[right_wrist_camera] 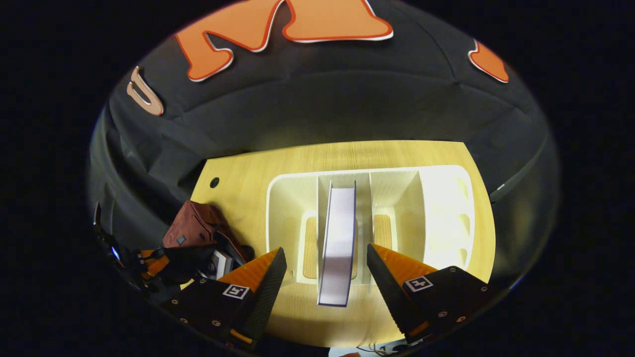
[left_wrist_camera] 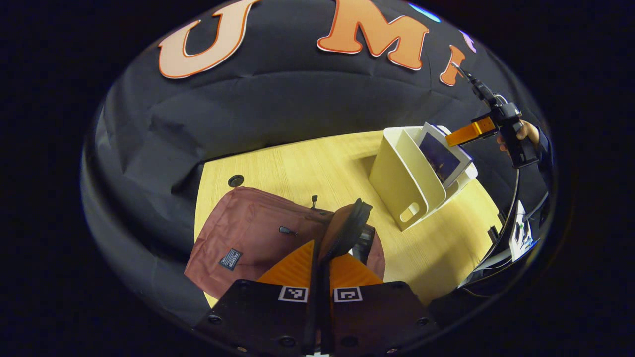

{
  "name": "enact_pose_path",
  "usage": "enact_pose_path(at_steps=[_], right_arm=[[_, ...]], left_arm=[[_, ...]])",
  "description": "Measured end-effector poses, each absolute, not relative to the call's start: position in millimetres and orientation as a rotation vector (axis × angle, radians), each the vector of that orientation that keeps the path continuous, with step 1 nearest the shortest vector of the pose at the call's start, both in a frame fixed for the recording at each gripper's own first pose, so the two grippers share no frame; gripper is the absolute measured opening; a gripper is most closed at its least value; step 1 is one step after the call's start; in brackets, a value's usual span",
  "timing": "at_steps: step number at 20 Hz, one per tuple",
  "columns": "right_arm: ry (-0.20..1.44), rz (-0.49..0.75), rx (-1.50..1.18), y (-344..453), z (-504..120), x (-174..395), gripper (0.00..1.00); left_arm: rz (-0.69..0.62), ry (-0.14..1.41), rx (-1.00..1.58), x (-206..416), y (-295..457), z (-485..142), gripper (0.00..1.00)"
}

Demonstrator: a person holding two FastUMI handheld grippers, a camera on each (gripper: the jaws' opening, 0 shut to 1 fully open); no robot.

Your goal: Open the schoolbag, grab two books from the bookshelf and put them into the schoolbag.

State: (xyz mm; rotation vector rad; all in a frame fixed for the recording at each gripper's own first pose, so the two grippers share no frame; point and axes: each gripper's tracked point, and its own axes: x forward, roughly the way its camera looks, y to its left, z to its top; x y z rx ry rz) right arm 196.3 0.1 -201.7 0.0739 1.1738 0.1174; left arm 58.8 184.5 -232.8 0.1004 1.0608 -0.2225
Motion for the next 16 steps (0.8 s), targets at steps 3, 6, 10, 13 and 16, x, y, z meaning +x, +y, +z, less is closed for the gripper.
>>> enact_pose_path(at_steps=[3, 6, 10, 13, 16], right_arm=[[1.231, 0.125, 0.057, 1, -219, 204, 0.98], [1.278, 0.123, 0.043, -2, -232, 210, 0.98], [1.315, 0.123, 0.016, -3, -241, 214, 0.77], [1.350, 0.117, 0.016, -4, -244, 210, 0.57], [1.361, 0.080, -0.026, -15, -244, 211, 0.45]], left_arm=[[-0.206, 1.071, 0.097, 58, 187, -236, 0.05], [-0.191, 1.080, 0.096, 56, 189, -236, 0.05], [-0.176, 1.092, 0.089, 58, 188, -243, 0.05], [-0.161, 1.112, 0.088, 55, 189, -242, 0.05], [-0.163, 1.111, 0.090, 56, 187, -240, 0.05]])
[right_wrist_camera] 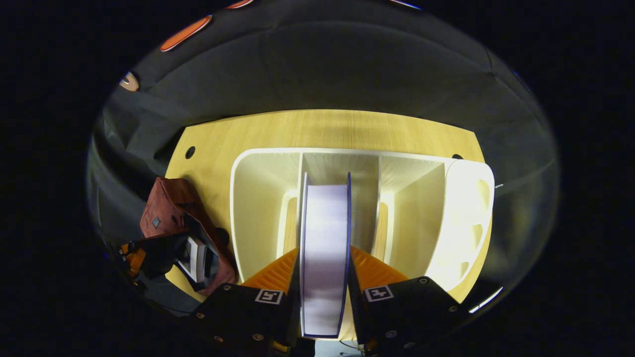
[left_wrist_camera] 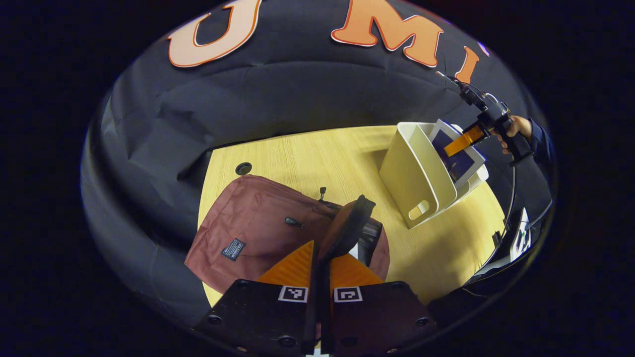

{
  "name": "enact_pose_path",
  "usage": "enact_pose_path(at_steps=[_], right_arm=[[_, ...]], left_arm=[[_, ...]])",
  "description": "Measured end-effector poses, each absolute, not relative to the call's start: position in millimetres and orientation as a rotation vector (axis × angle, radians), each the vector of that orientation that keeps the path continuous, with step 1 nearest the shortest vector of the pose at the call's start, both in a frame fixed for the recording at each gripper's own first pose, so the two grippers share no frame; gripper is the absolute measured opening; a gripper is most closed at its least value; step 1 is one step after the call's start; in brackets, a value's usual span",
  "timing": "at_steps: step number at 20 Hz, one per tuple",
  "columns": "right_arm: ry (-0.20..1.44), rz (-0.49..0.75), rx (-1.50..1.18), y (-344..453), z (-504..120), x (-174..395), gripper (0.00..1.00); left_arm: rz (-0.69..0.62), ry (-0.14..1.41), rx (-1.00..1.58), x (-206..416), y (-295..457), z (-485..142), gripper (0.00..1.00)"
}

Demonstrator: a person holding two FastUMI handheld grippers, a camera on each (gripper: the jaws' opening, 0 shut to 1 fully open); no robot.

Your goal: Open the schoolbag, grab two books from the bookshelf and put them into the schoolbag.

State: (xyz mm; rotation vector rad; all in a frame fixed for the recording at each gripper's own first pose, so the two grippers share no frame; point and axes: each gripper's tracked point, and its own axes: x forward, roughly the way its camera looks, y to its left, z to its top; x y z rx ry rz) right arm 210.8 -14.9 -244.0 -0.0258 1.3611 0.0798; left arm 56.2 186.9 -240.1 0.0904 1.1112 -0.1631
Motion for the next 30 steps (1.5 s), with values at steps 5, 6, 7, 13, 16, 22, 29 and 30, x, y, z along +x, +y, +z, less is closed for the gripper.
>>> enact_pose_path(at_steps=[5, 6, 7, 13, 16, 22, 29, 30], right_arm=[[1.352, 0.031, -0.008, -24, -229, 205, 0.46], [1.338, 0.023, -0.011, -25, -222, 206, 0.36], [1.323, 0.020, -0.010, -25, -211, 205, 0.36], [1.247, 0.004, -0.007, -24, -150, 183, 0.36], [1.215, 0.011, -0.007, -19, -116, 167, 0.36], [1.150, -0.037, 0.023, -13, -68, 124, 0.36], [1.116, -0.038, 0.155, 29, -63, 74, 0.35], [1.108, -0.036, 0.193, 38, -66, 67, 0.35]], left_arm=[[-0.189, 1.103, 0.109, 57, 189, -237, 0.05], [-0.193, 1.101, 0.107, 56, 190, -237, 0.05], [-0.198, 1.097, 0.103, 56, 190, -237, 0.05], [-0.242, 1.072, 0.168, 54, 194, -234, 0.05], [-0.286, 1.061, 0.208, 52, 192, -234, 0.05], [-0.352, 1.040, 0.236, 52, 193, -238, 0.05], [-0.412, 1.031, 0.244, 54, 193, -238, 0.05], [-0.423, 1.029, 0.247, 54, 193, -238, 0.05]])
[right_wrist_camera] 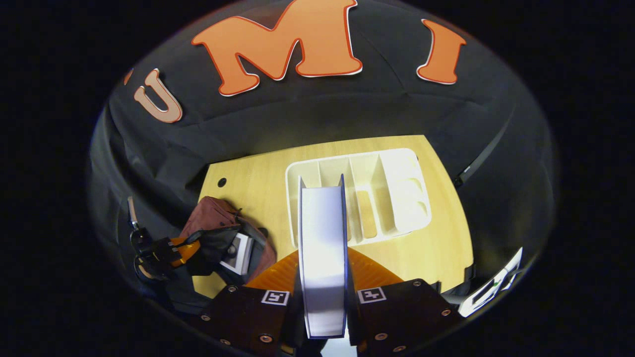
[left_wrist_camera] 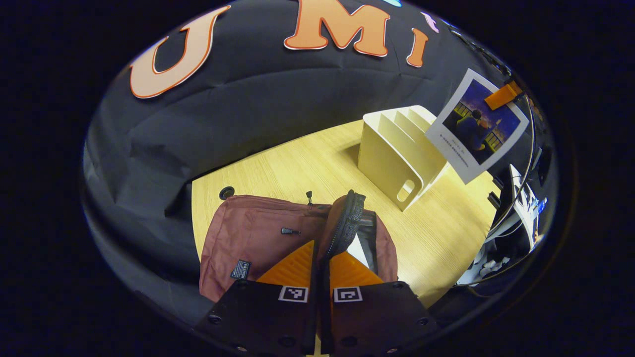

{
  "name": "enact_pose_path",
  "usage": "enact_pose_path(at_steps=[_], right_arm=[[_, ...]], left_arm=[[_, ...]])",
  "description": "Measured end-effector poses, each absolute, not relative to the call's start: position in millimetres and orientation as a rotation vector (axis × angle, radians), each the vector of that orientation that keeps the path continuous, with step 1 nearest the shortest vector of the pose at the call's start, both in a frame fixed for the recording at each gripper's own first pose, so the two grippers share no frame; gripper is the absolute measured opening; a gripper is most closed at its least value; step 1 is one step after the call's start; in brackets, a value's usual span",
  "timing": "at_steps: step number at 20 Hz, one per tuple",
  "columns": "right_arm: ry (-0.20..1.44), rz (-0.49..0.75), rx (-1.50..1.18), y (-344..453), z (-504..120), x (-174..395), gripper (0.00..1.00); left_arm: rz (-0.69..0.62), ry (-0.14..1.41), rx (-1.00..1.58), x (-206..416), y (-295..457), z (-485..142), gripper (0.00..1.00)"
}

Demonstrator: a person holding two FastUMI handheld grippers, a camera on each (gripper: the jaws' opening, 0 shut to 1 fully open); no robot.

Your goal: Open the schoolbag, grab two books from the bookshelf and put them into the schoolbag.

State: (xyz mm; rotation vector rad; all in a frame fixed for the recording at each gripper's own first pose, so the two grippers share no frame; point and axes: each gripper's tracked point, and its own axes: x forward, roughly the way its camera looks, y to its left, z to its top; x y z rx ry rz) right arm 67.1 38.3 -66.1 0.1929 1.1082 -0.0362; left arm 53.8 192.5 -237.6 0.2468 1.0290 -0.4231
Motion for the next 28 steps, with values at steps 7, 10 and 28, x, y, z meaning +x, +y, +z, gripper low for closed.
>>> enact_pose_path(at_steps=[7, 10, 28], right_arm=[[1.040, 0.008, 0.572, 106, -92, 33, 0.34], [1.022, 0.023, 0.649, 128, -109, 24, 0.34], [0.993, 0.195, 0.934, 279, -224, 45, 0.34]], left_arm=[[-0.451, 1.015, 0.275, 55, 193, -232, 0.05], [-0.457, 1.002, 0.288, 56, 191, -224, 0.05], [-0.452, 0.898, 0.263, 61, 177, -174, 0.05]])
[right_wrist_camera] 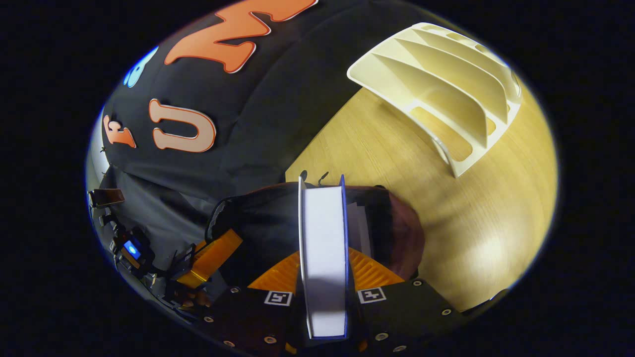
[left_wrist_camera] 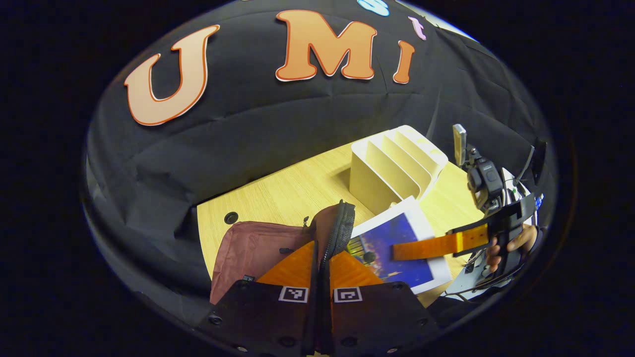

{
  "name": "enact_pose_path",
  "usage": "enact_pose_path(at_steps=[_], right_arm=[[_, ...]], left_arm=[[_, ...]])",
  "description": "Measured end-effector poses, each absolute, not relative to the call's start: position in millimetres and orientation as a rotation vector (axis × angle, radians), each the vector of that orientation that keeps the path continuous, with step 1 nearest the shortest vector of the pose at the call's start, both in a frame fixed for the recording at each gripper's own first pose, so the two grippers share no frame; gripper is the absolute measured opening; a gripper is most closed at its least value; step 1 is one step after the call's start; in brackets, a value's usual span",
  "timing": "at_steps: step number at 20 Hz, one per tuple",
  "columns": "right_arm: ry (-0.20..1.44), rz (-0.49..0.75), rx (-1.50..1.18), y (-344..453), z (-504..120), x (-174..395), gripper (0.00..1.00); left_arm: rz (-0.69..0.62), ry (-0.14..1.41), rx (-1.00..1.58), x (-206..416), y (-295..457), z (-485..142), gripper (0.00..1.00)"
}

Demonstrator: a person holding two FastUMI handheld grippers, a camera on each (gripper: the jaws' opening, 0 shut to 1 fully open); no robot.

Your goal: Open the schoolbag, grab two books from the bookshelf and put them into the schoolbag.

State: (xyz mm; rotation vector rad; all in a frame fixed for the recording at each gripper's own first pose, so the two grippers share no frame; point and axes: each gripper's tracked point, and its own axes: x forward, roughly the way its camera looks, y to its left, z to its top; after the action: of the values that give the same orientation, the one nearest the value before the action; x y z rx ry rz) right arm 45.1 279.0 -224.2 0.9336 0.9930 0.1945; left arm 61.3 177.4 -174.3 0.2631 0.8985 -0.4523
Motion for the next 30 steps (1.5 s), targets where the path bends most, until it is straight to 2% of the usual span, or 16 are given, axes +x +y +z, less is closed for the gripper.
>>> enact_pose_path(at_steps=[5, 9, 10, 11, 12, 13, 14, 17, 18, 20, 21, 22, 24, 25, 30], right_arm=[[1.001, 0.189, 1.014, 310, -264, 58, 0.33], [0.997, 0.211, 1.015, 332, -273, 65, 0.34], [0.994, 0.223, 1.012, 337, -276, 68, 0.34], [0.989, 0.232, 1.008, 341, -280, 68, 0.34], [0.996, 0.240, 1.021, 347, -285, 70, 0.34], [1.006, 0.246, 1.030, 355, -290, 74, 0.44], [1.008, 0.250, 1.031, 358, -290, 77, 0.35], [1.039, 0.223, 0.972, 354, -292, 71, 0.39], [1.055, 0.224, 0.926, 347, -291, 64, 0.33], [1.053, 0.229, 0.816, 331, -293, 54, 0.70], [1.051, 0.231, 0.789, 320, -287, 48, 0.58], [1.049, 0.225, 0.773, 310, -283, 43, 0.60], [1.021, 0.239, 0.751, 287, -268, 42, 0.77], [1.008, 0.242, 0.719, 269, -265, 38, 0.79], [0.879, 0.241, 0.615, 173, -221, 42, 0.79]], left_arm=[[-0.467, 0.873, 0.276, 53, 170, -169, 0.05], [-0.487, 0.855, 0.274, 50, 165, -164, 0.05], [-0.490, 0.851, 0.270, 51, 163, -163, 0.10], [-0.496, 0.854, 0.263, 48, 161, -163, 0.05], [-0.500, 0.857, 0.258, 47, 157, -164, 0.05], [-0.505, 0.859, 0.258, 46, 154, -167, 0.05], [-0.507, 0.855, 0.263, 46, 153, -166, 0.05], [-0.498, 0.848, 0.252, 50, 159, -164, 0.05], [-0.489, 0.853, 0.248, 52, 163, -166, 0.05], [-0.467, 0.858, 0.248, 56, 169, -171, 0.05], [-0.463, 0.855, 0.242, 54, 169, -172, 0.05], [-0.465, 0.854, 0.227, 54, 166, -173, 0.06], [-0.449, 0.861, 0.210, 49, 161, -179, 0.11], [-0.434, 0.866, 0.202, 47, 157, -185, 0.17], [-0.366, 0.902, 0.168, 24, 113, -209, 0.24]])
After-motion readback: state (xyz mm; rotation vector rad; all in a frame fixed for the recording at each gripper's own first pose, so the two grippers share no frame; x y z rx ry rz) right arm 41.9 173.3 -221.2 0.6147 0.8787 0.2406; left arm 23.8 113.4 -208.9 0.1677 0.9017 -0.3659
